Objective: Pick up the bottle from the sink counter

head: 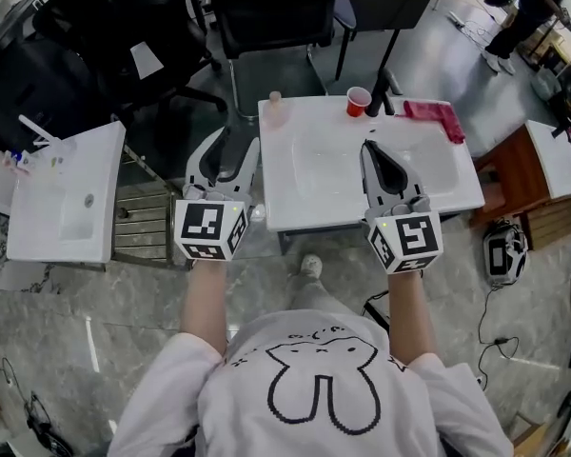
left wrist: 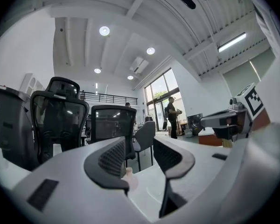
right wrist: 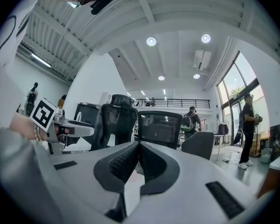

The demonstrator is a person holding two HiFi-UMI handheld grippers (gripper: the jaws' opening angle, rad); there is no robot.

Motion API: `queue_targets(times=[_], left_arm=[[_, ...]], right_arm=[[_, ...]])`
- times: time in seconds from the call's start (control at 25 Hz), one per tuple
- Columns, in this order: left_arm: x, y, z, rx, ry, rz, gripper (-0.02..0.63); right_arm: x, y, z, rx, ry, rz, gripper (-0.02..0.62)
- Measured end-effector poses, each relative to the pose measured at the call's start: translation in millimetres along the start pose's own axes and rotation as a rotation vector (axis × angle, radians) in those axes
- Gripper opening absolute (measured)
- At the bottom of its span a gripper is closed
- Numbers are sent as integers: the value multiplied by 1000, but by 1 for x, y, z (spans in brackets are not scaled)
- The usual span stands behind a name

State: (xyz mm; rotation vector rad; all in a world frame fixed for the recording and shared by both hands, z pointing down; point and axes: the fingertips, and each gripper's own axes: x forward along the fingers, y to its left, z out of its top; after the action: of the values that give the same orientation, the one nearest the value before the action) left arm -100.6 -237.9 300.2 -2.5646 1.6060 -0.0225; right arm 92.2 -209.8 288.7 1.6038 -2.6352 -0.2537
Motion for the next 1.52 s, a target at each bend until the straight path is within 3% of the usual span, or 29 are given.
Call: queue_targets(times=[0.28, 0.52, 0.92, 1.24, 1.52], left_arm=[[79, 14, -24, -23, 55, -9, 229], [131, 23, -53, -32, 81, -20, 282], [173, 36, -104, -75, 122, -33, 333], [193, 43, -159, -78, 194, -41, 396], [209, 42, -209, -58, 271, -77, 399]], right_arm=[[65, -60, -18, 43, 15, 19, 29], [111, -86, -36, 49, 31, 62, 29], [159, -78, -73, 54, 87, 155, 29], [175, -65, -116, 76, 148, 174, 29], [186, -50, -146, 102, 186, 185, 29]])
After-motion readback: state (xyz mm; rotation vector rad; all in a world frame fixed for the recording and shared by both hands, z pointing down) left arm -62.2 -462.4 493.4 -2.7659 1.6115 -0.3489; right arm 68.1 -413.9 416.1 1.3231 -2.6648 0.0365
